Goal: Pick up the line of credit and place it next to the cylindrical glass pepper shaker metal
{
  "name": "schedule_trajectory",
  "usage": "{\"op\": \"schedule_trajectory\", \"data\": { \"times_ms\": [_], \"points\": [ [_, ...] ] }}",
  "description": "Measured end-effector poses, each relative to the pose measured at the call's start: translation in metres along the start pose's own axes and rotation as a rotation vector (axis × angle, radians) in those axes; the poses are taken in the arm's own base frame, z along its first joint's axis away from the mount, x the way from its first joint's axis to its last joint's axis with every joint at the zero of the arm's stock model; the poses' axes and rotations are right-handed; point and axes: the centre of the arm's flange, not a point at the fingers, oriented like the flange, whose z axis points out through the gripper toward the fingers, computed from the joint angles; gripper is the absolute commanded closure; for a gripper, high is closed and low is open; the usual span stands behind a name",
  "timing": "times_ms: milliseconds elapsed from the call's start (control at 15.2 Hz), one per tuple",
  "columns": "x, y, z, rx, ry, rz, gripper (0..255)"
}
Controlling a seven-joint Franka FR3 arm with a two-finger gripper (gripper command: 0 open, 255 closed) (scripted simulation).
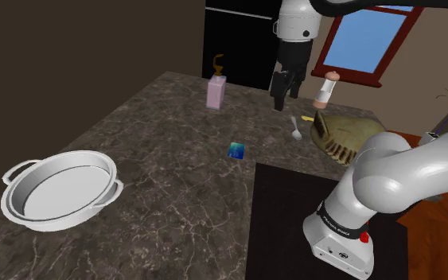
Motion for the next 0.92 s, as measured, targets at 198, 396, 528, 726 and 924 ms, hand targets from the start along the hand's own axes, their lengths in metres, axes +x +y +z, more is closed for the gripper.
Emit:
{"op": "schedule_trajectory", "data": {
  "times_ms": [198,396,528,726,924],
  "points": [
    [0.006,-0.004,0.012,0.003,0.013,0.075,0],
    [0.019,-0.019,0.04,0.011,0.046,0.256,0],
    [0.034,-0.024,0.058,0.016,0.07,0.387,0],
    [0.053,-0.029,0.089,0.025,0.108,0.585,0],
    [0.08,-0.031,0.119,0.034,0.145,0.783,0]
  ]
}}
